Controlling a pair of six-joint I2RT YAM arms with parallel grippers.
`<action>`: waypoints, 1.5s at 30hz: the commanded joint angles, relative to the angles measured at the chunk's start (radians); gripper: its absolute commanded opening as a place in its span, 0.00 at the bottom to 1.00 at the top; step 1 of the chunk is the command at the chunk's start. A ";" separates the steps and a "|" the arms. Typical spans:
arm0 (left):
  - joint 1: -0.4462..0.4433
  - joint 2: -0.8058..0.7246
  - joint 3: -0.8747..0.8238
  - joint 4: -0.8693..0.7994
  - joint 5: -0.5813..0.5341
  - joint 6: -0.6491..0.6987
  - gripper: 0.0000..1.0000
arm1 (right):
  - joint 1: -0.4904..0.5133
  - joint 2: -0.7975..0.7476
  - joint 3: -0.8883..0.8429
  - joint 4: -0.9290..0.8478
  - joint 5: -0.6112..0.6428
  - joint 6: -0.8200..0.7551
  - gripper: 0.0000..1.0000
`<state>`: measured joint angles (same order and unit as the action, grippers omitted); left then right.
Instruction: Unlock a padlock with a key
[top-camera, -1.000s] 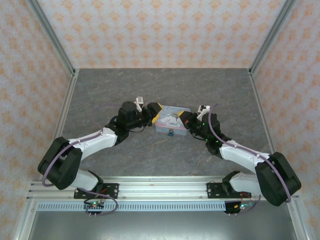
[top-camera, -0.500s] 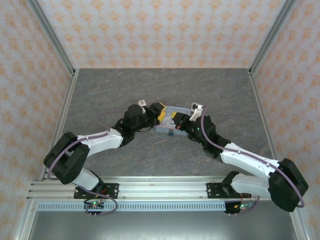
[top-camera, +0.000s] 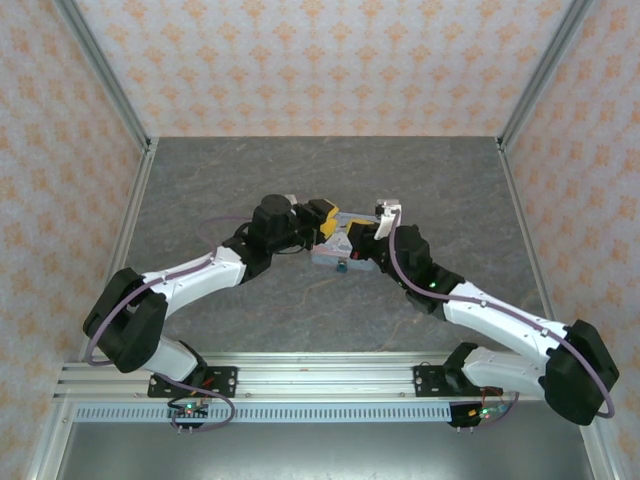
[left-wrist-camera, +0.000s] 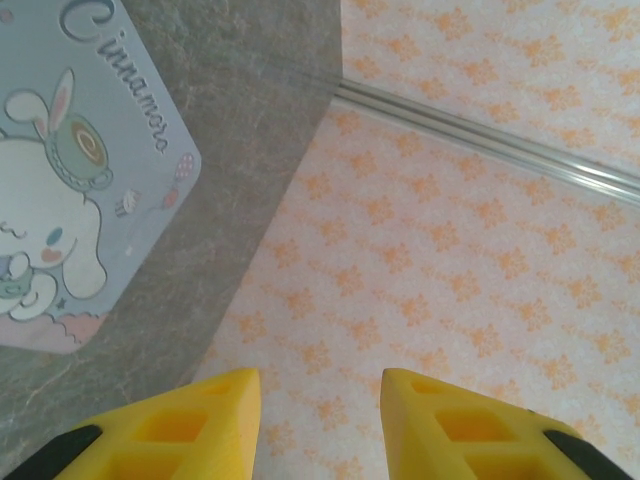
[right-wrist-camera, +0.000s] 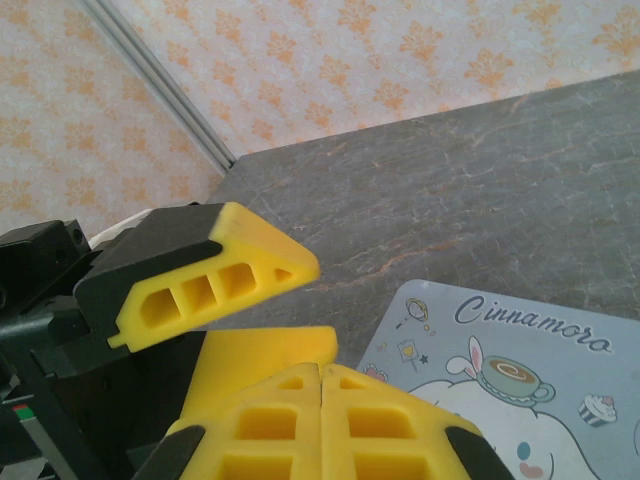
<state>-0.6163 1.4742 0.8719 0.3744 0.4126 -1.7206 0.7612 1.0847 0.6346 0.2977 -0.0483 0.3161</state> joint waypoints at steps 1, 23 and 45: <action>-0.016 -0.010 0.034 -0.036 0.024 -0.023 0.37 | 0.008 0.014 0.036 -0.002 0.005 -0.040 0.00; -0.040 0.023 0.046 -0.003 0.019 -0.039 0.17 | 0.026 0.047 0.038 0.013 -0.016 -0.036 0.00; -0.057 0.043 0.064 0.000 0.019 -0.033 0.18 | 0.040 0.064 0.039 -0.009 -0.009 -0.080 0.00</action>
<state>-0.6586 1.5105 0.8917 0.3428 0.4129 -1.7546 0.7868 1.1400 0.6495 0.3016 -0.0410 0.2596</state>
